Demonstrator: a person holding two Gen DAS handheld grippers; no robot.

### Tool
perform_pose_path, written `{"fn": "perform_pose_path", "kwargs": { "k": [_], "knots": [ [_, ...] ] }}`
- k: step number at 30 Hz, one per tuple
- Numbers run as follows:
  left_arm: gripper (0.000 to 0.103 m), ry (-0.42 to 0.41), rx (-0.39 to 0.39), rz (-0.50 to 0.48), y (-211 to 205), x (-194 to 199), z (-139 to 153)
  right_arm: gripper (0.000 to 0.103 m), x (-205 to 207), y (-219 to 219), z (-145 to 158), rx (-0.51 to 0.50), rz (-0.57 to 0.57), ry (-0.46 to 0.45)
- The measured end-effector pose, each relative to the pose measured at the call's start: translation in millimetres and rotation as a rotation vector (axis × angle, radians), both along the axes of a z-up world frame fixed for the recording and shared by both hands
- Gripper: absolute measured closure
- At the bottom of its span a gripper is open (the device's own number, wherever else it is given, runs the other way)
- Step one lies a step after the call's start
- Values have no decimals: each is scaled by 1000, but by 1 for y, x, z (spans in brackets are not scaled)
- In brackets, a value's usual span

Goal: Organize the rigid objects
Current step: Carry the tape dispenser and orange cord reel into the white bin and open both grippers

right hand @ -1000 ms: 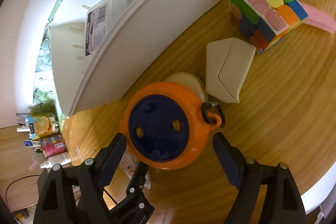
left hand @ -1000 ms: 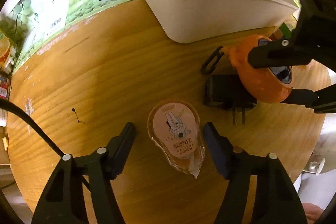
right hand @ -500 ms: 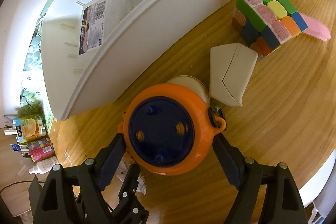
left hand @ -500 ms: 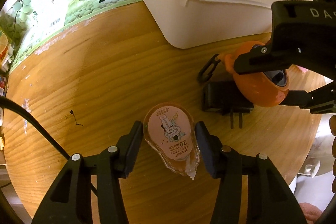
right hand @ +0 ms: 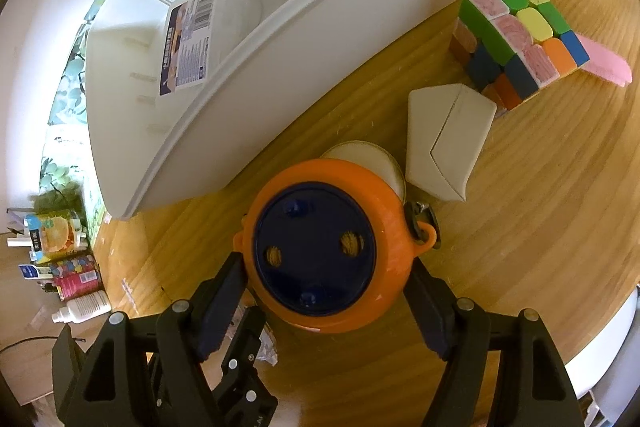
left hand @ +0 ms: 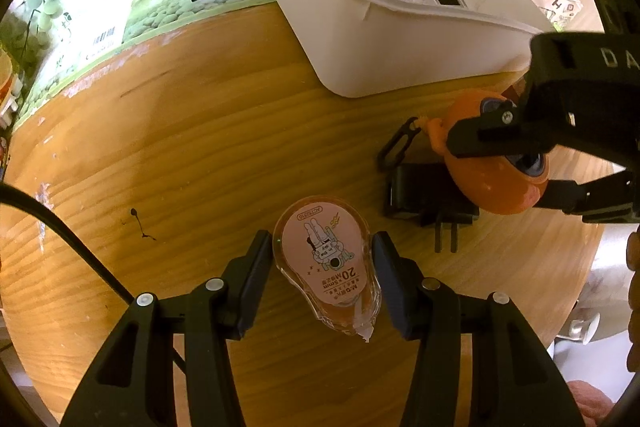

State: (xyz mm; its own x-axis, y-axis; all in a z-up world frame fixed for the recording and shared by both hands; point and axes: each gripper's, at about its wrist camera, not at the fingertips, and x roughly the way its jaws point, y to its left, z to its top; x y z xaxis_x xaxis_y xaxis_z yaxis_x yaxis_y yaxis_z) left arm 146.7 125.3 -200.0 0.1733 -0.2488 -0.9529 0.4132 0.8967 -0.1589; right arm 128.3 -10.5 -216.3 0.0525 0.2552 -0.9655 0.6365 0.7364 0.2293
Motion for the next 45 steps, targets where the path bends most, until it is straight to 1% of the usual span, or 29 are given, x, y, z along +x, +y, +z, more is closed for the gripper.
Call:
{"fn": "perform_pose_path", "kwargs": {
  "k": [5,10,15,21,26,29,33,36,42,45],
  "knots": [
    [49,12,-16,25,8,2,-2,26,-6,-1,1,18,-1,0],
    [49,34,-50,61,17,2,-3,26,-13,-2,5,31,7,-10],
    [49,53,-80,95,26,-8,-3,26,-18,5,15,11,47,-40],
    [49,43,-141,167,42,-23,3,26,-25,7,32,-21,105,-86],
    [49,-21,-194,219,52,-32,18,26,-27,12,49,-59,166,-138],
    [49,-74,-218,252,60,-34,28,26,-25,14,62,-84,213,-186],
    [49,-133,-237,293,57,-35,41,26,-22,14,77,-110,279,-257],
    [49,-164,-255,327,59,-37,50,26,-25,6,89,-117,319,-306],
    [49,-230,-249,354,38,-33,66,26,-22,1,109,-137,414,-391],
    [49,-259,-258,377,29,-30,75,26,-22,-1,118,-152,465,-435]
  ]
}}
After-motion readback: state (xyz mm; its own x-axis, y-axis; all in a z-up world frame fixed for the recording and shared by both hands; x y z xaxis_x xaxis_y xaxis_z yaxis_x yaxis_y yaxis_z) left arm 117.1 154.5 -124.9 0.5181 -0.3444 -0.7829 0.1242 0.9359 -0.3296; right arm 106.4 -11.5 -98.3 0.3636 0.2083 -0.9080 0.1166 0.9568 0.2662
